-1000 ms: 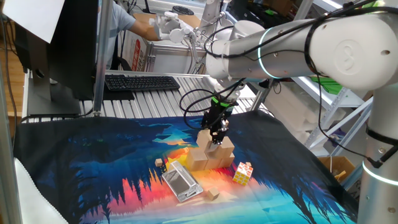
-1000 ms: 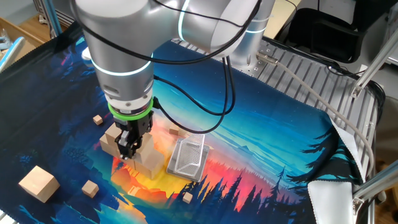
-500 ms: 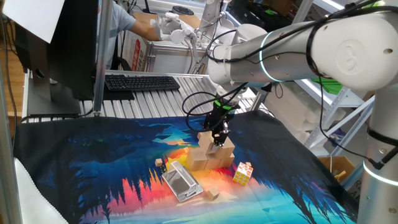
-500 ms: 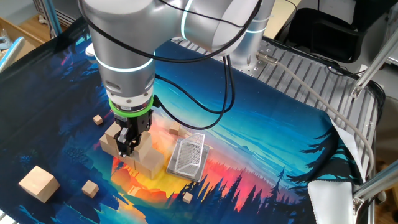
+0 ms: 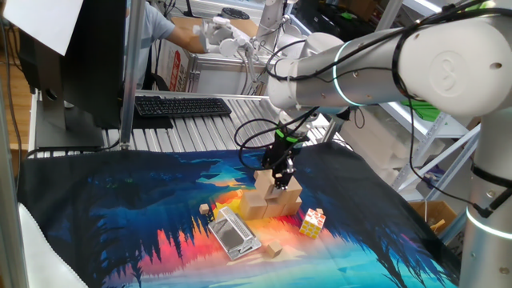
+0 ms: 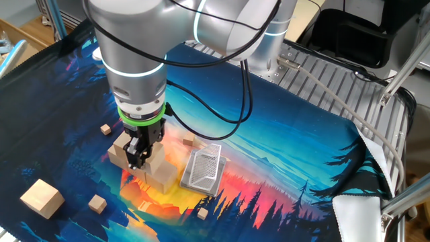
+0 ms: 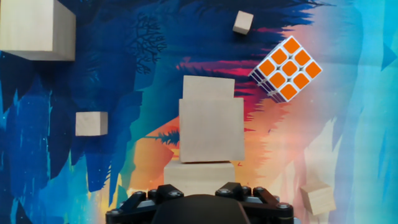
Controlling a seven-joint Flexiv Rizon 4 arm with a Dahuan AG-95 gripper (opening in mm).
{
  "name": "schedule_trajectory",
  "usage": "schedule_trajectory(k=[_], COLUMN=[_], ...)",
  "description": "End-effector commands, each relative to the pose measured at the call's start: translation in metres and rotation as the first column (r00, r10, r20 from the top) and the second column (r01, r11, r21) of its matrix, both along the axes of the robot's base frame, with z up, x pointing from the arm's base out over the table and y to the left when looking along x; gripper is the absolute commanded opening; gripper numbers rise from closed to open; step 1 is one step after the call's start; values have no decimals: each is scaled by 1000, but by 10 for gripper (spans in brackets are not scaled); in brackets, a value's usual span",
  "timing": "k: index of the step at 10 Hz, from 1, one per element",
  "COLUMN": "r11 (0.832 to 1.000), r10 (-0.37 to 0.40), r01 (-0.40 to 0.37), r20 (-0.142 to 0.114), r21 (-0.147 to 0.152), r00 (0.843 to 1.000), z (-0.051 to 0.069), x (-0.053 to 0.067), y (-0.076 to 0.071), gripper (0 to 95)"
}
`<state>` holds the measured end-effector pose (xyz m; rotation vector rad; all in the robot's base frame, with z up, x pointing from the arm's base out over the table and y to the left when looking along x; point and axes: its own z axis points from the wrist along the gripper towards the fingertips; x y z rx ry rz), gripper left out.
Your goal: Stack the blocks into a pyramid shape
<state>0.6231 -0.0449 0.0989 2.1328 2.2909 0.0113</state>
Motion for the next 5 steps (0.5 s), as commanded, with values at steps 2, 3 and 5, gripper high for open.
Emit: schedule_trajectory(k=[2,3,5], r11=[1000,1000,1000], r10=[-1,-2,-6], r01=[1,2,6], r20=[7,9,11], r21=[0,0,0], r00=[1000,1000,1000], z=[-2,-3,-4], x=[-2,-2,-2], y=[1,1,2], gripper=[0,0,0])
